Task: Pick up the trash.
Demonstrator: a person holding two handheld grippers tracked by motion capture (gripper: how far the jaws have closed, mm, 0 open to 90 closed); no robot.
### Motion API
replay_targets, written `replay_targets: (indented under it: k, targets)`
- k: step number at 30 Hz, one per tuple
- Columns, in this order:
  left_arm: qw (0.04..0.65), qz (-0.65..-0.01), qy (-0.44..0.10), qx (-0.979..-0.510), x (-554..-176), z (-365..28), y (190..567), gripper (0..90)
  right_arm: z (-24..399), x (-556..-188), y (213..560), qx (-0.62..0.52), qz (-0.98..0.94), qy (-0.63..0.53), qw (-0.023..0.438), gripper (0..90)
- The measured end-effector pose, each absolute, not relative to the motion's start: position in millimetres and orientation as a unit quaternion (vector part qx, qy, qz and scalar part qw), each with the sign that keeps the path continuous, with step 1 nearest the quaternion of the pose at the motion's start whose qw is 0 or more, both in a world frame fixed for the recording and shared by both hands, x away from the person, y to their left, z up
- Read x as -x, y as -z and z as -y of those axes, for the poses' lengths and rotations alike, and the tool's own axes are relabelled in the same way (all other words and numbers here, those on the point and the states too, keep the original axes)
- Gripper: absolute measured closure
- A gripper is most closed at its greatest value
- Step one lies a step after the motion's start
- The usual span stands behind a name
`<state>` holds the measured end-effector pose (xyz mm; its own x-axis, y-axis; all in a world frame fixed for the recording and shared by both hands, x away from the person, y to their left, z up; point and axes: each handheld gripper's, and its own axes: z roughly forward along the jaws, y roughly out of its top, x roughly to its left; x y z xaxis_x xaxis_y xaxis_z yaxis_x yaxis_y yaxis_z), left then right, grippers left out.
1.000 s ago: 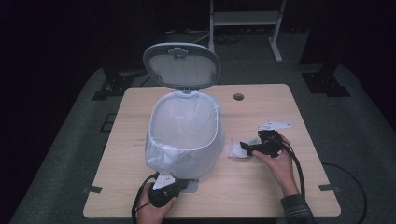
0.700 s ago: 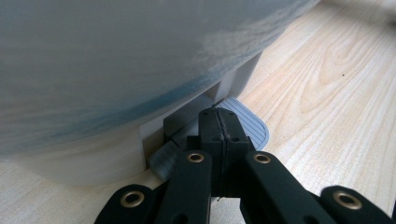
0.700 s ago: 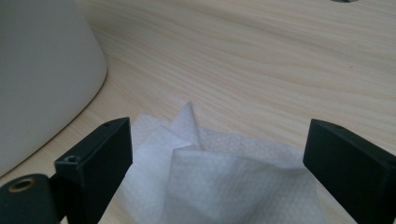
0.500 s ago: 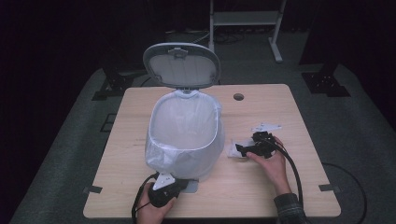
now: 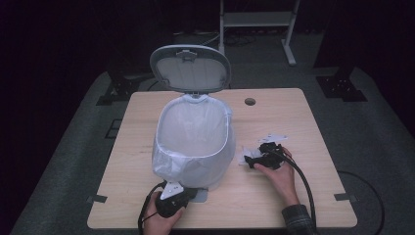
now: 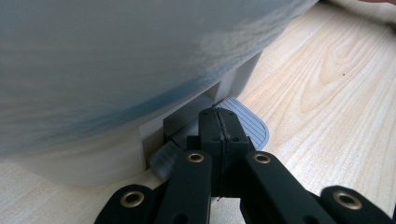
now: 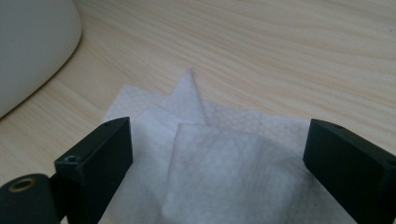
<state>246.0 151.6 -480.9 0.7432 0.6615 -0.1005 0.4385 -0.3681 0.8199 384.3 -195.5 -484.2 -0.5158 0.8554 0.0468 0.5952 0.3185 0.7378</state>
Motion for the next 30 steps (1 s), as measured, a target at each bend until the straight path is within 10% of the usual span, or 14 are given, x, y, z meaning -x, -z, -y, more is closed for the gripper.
replay_targets:
  k: [8, 30]
  targets:
    - [0.451, -0.337, -0.123, -0.817, -246.1, -151.7, 480.9, 90.0, 192.0, -383.5, 485.9, -0.453, -0.796, -0.352, 0.194, 9.1]
    - [0.451, -0.339, -0.120, -0.817, -246.2, -151.8, 480.8, 90.0, 196.3, -382.6, 476.6, -0.415, -0.817, -0.372, 0.147, 77.4]
